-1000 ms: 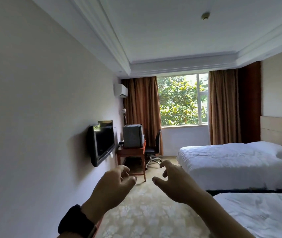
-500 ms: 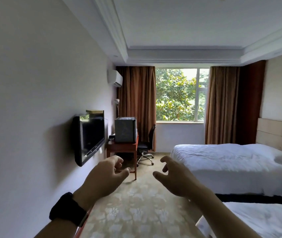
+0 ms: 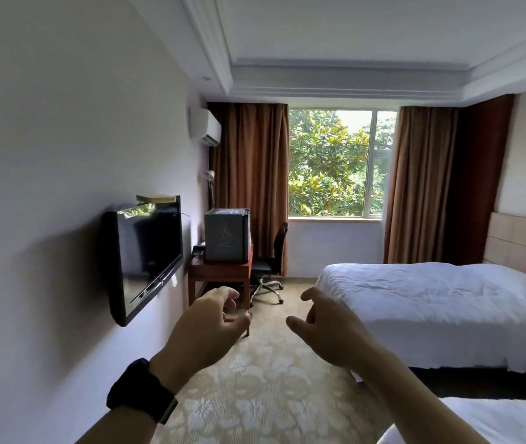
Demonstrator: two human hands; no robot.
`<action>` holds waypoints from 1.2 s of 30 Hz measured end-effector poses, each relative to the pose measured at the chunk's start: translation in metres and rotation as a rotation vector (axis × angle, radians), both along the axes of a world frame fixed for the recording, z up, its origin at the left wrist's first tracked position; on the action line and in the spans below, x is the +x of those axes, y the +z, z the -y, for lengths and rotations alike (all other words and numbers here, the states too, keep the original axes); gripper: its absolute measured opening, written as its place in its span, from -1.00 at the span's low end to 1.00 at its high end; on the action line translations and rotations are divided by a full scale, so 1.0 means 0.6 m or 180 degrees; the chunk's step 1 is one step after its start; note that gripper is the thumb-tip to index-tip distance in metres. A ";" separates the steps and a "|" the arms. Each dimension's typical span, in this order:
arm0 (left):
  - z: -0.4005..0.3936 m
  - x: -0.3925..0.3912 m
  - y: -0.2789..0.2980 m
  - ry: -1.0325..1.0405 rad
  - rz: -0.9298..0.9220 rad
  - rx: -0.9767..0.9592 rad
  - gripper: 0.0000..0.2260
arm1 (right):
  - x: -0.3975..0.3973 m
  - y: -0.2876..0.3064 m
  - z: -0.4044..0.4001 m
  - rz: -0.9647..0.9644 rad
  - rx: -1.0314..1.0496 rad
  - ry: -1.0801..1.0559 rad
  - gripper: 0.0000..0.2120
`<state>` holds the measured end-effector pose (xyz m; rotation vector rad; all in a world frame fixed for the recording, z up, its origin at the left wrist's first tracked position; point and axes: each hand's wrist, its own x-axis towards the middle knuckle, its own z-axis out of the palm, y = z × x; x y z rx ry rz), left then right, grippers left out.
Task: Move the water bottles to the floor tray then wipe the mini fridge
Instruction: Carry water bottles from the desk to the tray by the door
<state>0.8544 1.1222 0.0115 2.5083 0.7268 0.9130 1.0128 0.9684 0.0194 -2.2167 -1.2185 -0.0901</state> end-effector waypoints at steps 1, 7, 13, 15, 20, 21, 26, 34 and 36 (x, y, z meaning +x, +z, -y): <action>-0.016 0.024 -0.004 0.0016 0.0029 0.0011 -0.58 | 0.024 -0.006 -0.017 -0.0011 -0.0015 0.0005 -0.46; -0.110 0.206 -0.016 0.0022 -0.0031 0.0115 -0.60 | 0.196 -0.030 -0.115 -0.0091 0.0007 0.0025 -0.47; -0.200 0.400 0.010 0.0026 -0.0107 0.0282 -0.58 | 0.387 -0.004 -0.209 -0.0111 0.0041 0.0059 -0.46; -0.229 0.446 0.011 0.0051 -0.0075 0.0241 -0.58 | 0.438 0.007 -0.242 -0.0081 0.0069 0.0110 -0.47; -0.304 0.519 -0.002 0.0169 -0.0117 0.0041 -0.59 | 0.525 0.016 -0.314 -0.0095 0.0038 0.0277 -0.50; -0.319 0.531 -0.004 0.0186 -0.0138 0.0043 -0.59 | 0.538 0.014 -0.328 -0.0075 0.0022 0.0308 -0.51; -0.401 0.595 -0.009 0.0162 -0.0166 0.0003 -0.61 | 0.603 0.006 -0.413 -0.0012 0.0073 0.0394 -0.52; -0.604 0.734 -0.029 -0.0008 -0.0140 -0.0061 -0.63 | 0.720 -0.016 -0.609 0.0077 -0.0060 0.0396 -0.53; -0.670 0.770 -0.027 -0.0030 -0.0159 -0.0146 -0.64 | 0.757 -0.007 -0.673 0.0081 -0.0105 0.0350 -0.50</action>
